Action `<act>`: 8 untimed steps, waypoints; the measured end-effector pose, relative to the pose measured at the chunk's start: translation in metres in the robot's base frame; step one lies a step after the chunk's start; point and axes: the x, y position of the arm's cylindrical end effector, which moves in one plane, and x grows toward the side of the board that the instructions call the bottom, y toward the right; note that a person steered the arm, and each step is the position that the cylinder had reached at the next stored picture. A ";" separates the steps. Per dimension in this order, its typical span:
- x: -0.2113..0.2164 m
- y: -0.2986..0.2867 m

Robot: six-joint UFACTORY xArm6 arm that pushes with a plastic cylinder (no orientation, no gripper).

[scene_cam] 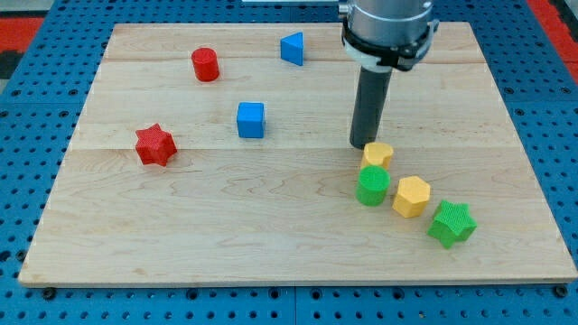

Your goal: Move the blue triangle close to the right side of the blue cube

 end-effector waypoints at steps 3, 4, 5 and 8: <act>-0.106 -0.040; -0.191 -0.047; -0.228 -0.055; -0.156 -0.219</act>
